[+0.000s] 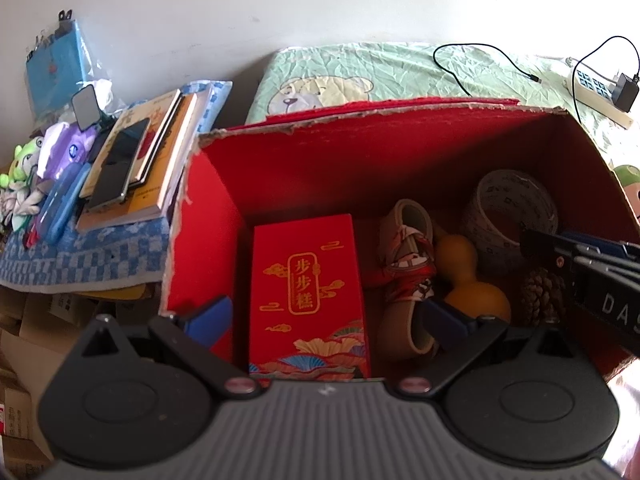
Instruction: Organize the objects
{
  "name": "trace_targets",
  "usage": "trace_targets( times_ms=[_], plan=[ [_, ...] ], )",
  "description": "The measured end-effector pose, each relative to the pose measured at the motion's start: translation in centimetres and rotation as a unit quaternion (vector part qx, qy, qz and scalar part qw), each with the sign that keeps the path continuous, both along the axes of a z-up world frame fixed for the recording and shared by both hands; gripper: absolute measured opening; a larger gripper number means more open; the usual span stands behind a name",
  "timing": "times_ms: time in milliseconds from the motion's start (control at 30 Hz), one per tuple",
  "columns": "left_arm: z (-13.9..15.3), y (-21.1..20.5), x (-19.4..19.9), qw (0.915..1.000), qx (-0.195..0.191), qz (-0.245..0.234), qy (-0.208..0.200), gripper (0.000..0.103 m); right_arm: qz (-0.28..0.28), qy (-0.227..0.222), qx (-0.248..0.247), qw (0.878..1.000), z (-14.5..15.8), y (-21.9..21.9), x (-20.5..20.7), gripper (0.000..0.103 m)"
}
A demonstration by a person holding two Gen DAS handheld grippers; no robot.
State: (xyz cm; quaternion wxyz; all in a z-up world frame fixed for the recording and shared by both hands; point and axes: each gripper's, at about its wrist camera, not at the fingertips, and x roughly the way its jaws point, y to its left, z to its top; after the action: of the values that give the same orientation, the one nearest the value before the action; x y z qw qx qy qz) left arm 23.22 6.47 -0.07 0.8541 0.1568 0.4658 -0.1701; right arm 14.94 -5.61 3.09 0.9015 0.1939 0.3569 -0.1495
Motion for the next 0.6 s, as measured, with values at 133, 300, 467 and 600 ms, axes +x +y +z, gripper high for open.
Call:
trace_targets(
  times_ms=[133, 300, 467, 600],
  plan=[
    [-0.02, 0.15, -0.16, 1.0000, -0.001, 0.006, 0.002, 0.101, -0.001, 0.002, 0.000, 1.000, -0.06, -0.04, 0.02, 0.032],
    [-0.21, 0.07, -0.45, 1.0000, -0.002, 0.003, 0.008, 0.101, -0.003, 0.004, 0.005, 1.000, -0.14, -0.07, -0.10, 0.032],
    [-0.23, -0.03, -0.53, 0.9999, -0.003, 0.001, 0.010, 0.101, 0.000, 0.004, 0.005, 1.000, -0.04, -0.03, -0.25, 0.033],
    [-0.47, 0.06, -0.45, 0.9998, -0.003, 0.003, 0.019, 0.101, -0.001, 0.008, 0.008, 1.000, -0.17, 0.06, -0.31, 0.033]
  ],
)
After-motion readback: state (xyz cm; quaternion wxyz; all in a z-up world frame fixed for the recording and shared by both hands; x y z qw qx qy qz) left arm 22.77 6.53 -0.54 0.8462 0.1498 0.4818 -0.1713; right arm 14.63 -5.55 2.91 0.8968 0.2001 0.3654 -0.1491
